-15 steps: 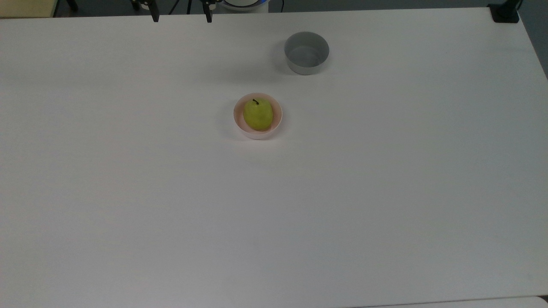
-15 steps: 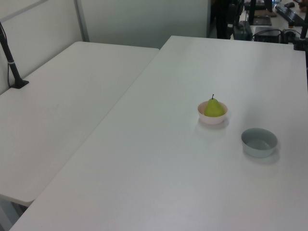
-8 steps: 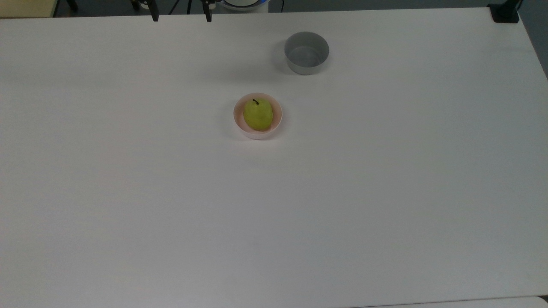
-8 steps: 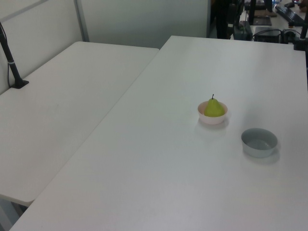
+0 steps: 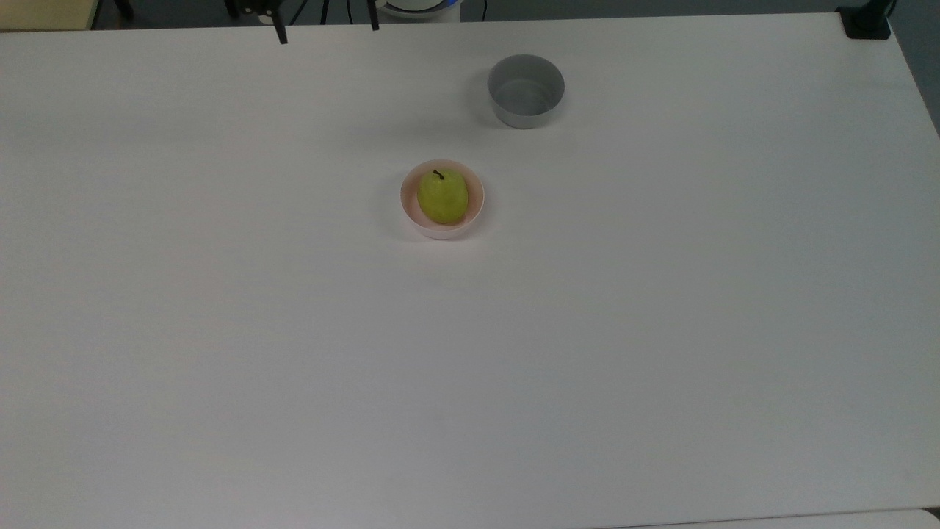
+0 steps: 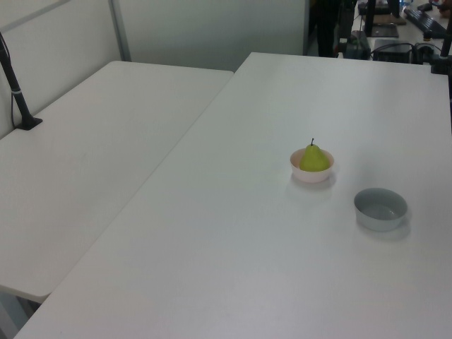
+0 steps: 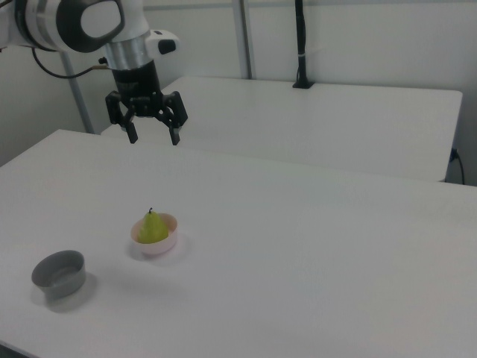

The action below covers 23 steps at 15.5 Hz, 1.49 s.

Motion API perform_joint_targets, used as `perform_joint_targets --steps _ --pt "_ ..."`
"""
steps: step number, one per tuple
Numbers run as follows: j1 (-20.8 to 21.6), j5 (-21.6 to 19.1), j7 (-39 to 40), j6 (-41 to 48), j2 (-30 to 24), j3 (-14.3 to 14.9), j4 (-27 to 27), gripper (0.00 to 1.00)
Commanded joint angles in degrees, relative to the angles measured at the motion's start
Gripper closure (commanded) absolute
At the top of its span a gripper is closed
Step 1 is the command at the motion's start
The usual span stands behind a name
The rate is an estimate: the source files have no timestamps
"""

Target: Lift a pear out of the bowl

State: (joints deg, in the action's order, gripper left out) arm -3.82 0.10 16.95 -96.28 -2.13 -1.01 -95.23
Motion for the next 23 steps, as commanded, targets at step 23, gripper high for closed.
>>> perform_joint_targets --steps 23 --pt "12.43 1.92 -15.46 -25.54 14.07 1.19 -18.06 0.04"
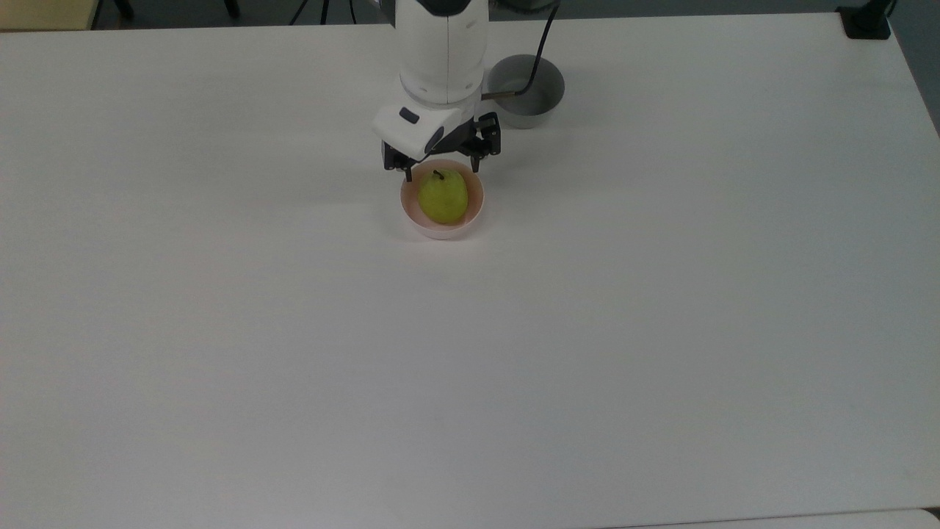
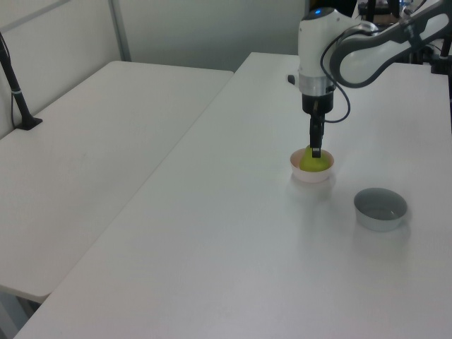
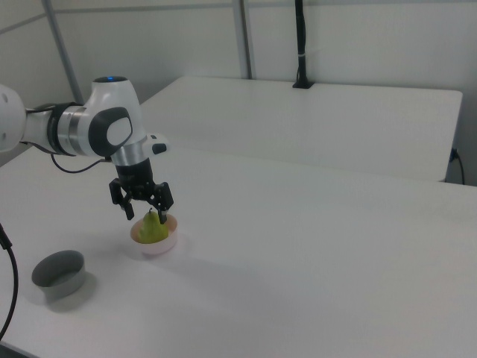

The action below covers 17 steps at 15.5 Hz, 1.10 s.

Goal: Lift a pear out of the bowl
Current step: 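Lower the open gripper over the green pear in the pink bowl, then close the gripper around the green pear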

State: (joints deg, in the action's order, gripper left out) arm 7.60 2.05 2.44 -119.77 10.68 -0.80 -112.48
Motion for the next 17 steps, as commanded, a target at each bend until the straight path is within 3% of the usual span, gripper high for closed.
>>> perform_joint_targets --steps 1,2,3,6,8,17 --pt "1.1 0.06 -0.95 -2.74 1.71 0.98 -0.9 0.06" --pt "1.1 0.06 -0.95 -3.62 1.97 0.98 -0.99 0.1" --pt "1.1 0.06 -0.95 -4.15 2.32 0.98 -1.34 0.23" --pt "1.02 -0.03 -0.68 -5.47 2.68 0.98 -1.43 0.74" --pt "0.93 -0.03 -0.59 -5.65 2.76 0.98 -1.43 0.97" --pt "-0.56 -0.03 0.63 0.84 -1.45 1.06 1.81 1.0"
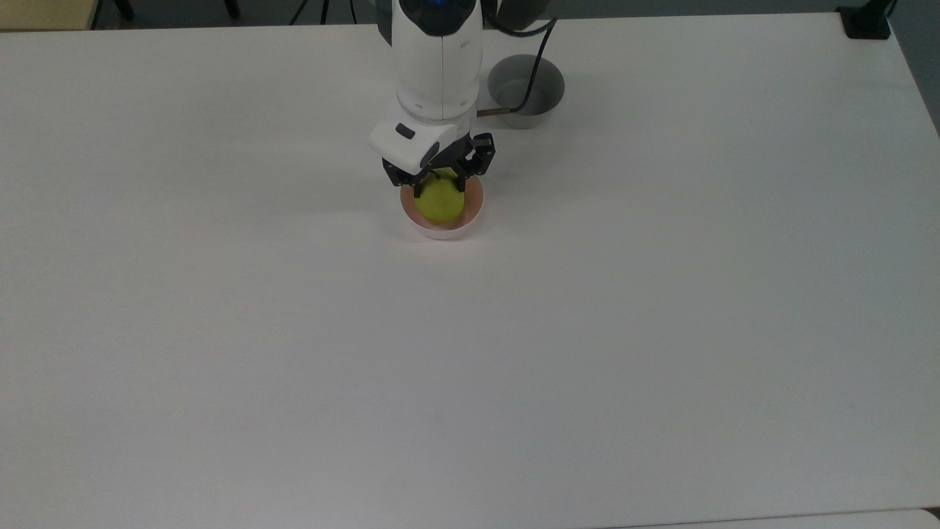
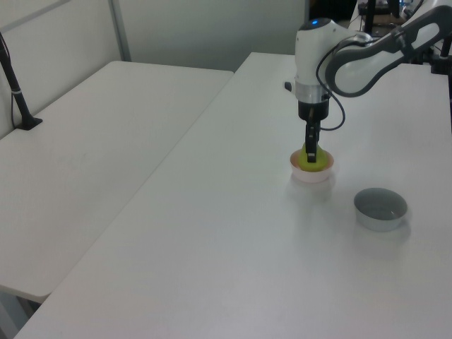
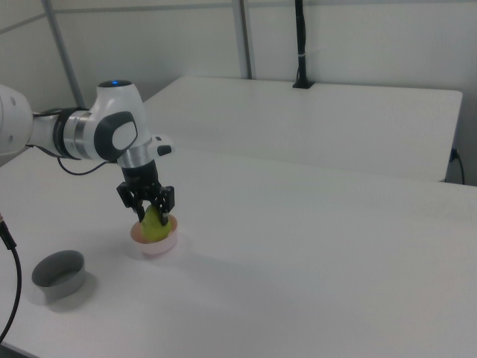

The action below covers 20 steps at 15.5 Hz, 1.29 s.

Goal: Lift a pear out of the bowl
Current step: 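Close the gripper around the green pear, then lift the pear out of the pink bowl and carry it away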

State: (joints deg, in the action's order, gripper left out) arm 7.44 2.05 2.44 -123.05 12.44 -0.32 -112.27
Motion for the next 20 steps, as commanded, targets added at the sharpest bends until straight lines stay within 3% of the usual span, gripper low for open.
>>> perform_joint_targets --steps 1,4,8,13,20 --pt "-0.75 -0.03 1.16 5.79 -3.65 0.58 3.01 1.0" --pt "-1.72 0.05 1.6 10.63 -4.88 0.58 7.93 1.0" --pt "-5.32 -0.12 5.19 23.0 -4.79 1.02 20.57 1.0" --pt "-10.5 0.05 12.22 25.14 -4.27 1.02 24.99 1.0" --pt "-17.98 -0.65 25.32 24.62 -2.34 1.37 25.43 1.0"
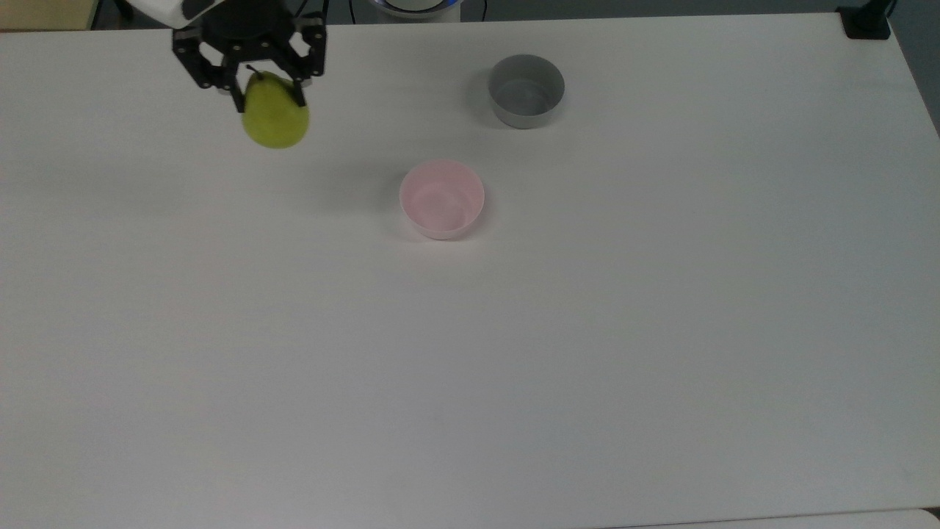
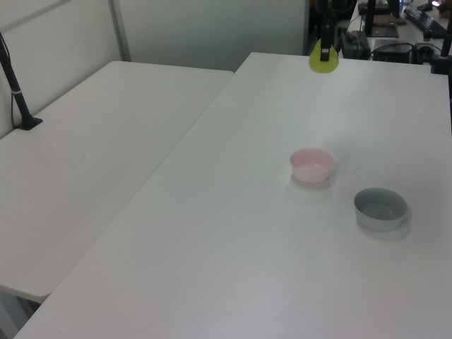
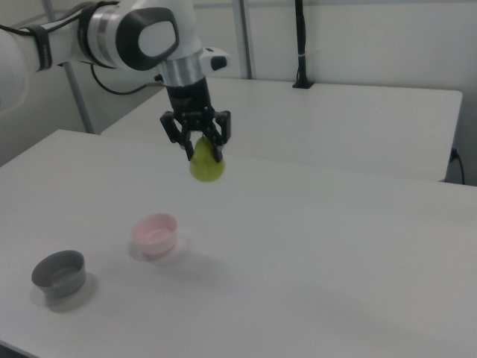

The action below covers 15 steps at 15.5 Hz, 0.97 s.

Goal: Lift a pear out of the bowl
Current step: 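Lift the pear out of the pink bowl and carry it away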

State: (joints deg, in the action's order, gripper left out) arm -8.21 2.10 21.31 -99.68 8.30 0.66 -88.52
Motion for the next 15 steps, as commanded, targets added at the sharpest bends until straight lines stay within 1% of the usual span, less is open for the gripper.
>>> perform_joint_targets --steps 1,3,4,5,6,11,13,15 --pt "-2.6 -0.78 6.99 1.16 1.98 1.0 1.51 1.0" --pt "-3.21 -1.39 7.17 1.07 3.47 2.32 1.42 1.0" --pt "-3.39 -2.96 7.34 -0.06 4.61 3.55 1.34 1.0" --pt "-3.57 -3.59 7.34 -3.29 5.67 4.95 0.9 1.0" --pt "-3.65 -3.6 7.6 -5.59 6.63 5.49 -0.93 1.0" --pt "-5.41 -3.59 7.52 -17.45 12.35 6.28 -4.64 1.0" --pt "-5.5 -3.68 6.47 -20.1 15.5 6.28 -5.34 1.0" --pt "-5.33 -3.68 4.54 -21.25 16.83 6.28 -5.61 1.0"
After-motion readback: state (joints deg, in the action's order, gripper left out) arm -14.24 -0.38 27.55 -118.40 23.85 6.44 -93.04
